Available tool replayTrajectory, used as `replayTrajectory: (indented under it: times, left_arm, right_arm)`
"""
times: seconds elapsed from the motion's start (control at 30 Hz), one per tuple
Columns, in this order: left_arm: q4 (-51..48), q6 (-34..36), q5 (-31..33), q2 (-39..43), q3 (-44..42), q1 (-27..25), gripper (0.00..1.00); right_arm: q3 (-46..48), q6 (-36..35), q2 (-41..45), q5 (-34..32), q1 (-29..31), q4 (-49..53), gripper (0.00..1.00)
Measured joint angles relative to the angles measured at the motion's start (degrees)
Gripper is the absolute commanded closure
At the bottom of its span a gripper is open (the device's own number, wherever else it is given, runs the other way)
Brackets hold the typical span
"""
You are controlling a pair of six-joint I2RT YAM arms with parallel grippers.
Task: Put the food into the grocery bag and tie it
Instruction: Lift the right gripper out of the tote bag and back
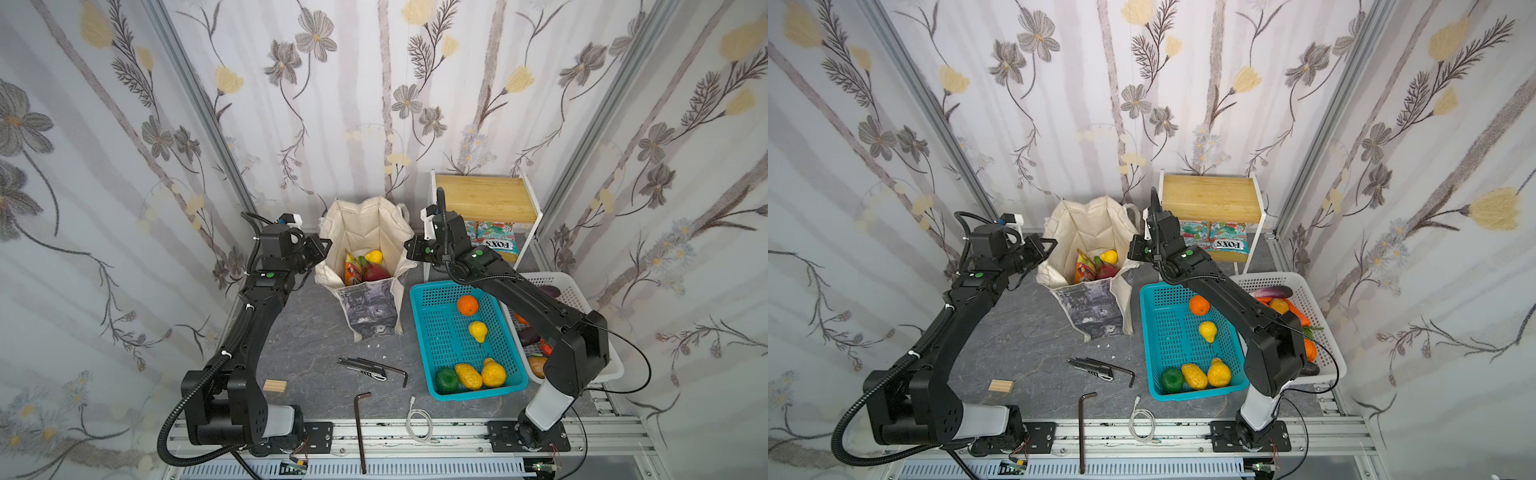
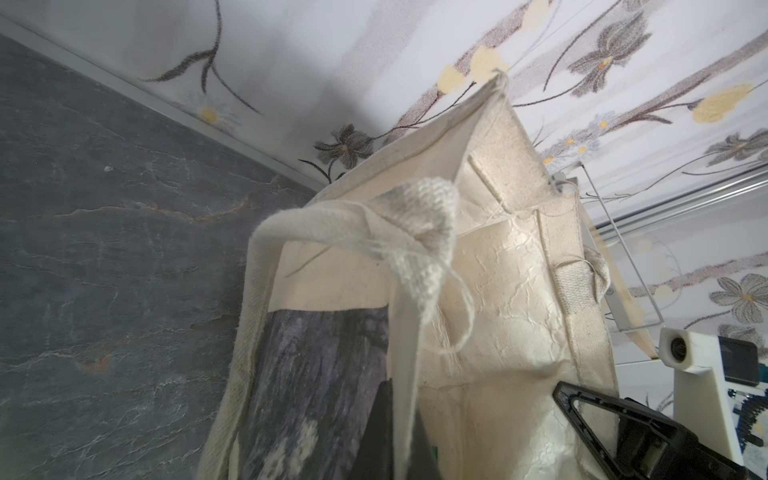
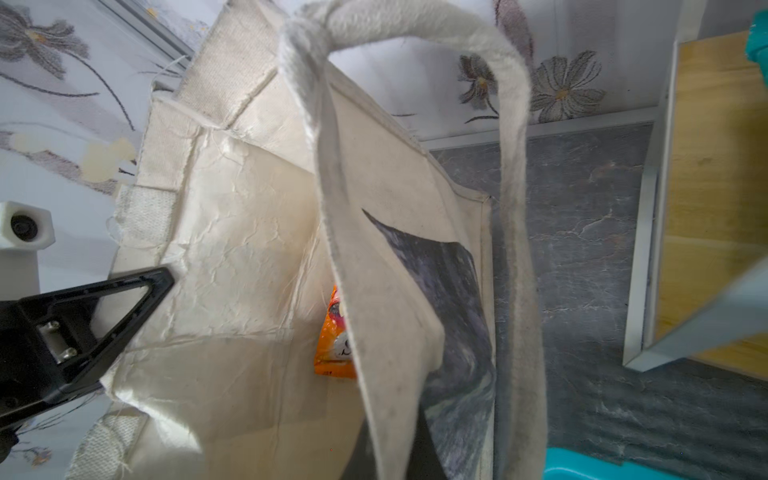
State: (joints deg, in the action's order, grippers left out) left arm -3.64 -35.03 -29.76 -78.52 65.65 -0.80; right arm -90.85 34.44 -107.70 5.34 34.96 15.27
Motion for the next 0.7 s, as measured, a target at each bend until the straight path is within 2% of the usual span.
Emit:
replayTrajectory:
  times: [0.2,0.23,0.27,0.3,0.33,0.37,0.43,0.47,0.57,0.6,0.7]
  left_arm:
    - [5.2,-2.5,-1.6,-3.0,-2.5,0.7,1.0]
    - [6.1,-2.7,-1.9,-3.5,-3.1,0.7,1.0]
    - [6.8,-2.7,-2.0,-3.8,-3.8,0.7,1.0]
    - [7.1,-2.9,-2.0,-3.9,-4.4,0.7,1.0]
    - [7.3,-2.9,-2.1,-3.9,-4.9,0.7,1.0]
    - [7.3,-2.9,-2.1,-3.9,-5.2,0.7,1.0]
    - [7.9,-2.9,-2.0,-3.9,-5.7,0.7,1.0]
    - [8.1,-2.8,-2.0,-3.9,-5.8,0.7,1.0]
    - [8.5,-2.4,-1.9,-3.8,-6.5,0.7,1.0]
    - [8.7,-2.2,-1.7,-3.7,-6.8,0.7,1.0]
    - [9.4,-1.8,-1.7,-3.1,-7.7,0.7,1.0]
  right_arm:
    - [0.8,-0.5,-0.2,-1.5,0.2,1.0,0.99]
    - [0.8,-0.7,-0.2,-1.9,0.2,1.2,0.94]
    - [0.8,-1.0,-0.2,-2.4,0.2,1.3,0.83]
    - [0.9,-1.1,-0.2,-2.8,0.2,1.3,0.68]
    - [1.0,-1.1,-0.2,-3.0,0.2,1.3,0.47]
    - [1.2,-1.6,0.1,-3.5,0.2,1.3,0.34]
    - [1.3,-2.2,1.2,-4.5,0.1,1.6,0.22]
    - [1.3,-2.6,2.0,-5.0,0.1,1.9,0.1]
    - [1.3,-3.1,5.2,-7.9,0.1,2.5,0.08]
    - [1.3,-3.1,6.2,-8.9,0.2,2.7,0.01]
    - [1.8,-2.5,10.3,-13.7,0.3,3.9,0.0]
